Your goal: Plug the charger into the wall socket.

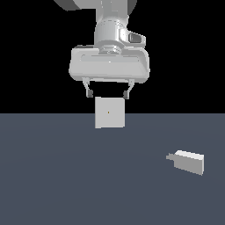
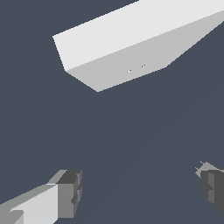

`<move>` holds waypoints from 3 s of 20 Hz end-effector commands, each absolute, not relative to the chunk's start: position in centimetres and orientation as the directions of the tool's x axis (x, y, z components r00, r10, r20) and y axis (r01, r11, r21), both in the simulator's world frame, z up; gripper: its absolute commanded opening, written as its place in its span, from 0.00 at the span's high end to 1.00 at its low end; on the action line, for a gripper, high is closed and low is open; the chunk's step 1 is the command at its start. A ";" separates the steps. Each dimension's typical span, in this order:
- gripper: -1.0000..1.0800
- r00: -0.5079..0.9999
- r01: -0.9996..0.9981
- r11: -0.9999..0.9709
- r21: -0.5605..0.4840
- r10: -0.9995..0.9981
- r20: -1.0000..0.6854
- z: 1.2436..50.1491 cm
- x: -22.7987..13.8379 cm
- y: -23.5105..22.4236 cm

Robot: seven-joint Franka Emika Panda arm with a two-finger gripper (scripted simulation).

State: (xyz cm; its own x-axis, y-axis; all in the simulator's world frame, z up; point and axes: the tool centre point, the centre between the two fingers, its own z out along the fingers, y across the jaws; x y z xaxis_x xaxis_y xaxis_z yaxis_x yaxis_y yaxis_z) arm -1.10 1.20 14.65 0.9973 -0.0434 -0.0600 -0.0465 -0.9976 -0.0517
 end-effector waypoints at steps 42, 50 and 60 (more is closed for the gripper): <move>0.04 0.854 0.519 -0.854 -0.029 0.516 0.069 9.1 -9.0 -8.4; 0.04 0.778 0.625 -0.781 -0.015 0.621 0.095 7.7 -9.6 -11.0; 0.04 0.705 0.705 -0.709 -0.003 0.700 0.115 6.5 -9.8 -13.3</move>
State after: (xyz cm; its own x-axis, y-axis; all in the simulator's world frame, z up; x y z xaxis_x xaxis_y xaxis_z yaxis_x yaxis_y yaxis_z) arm -9.79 -13.01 6.64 0.7150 0.6900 0.1124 0.6948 -0.7192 -0.0047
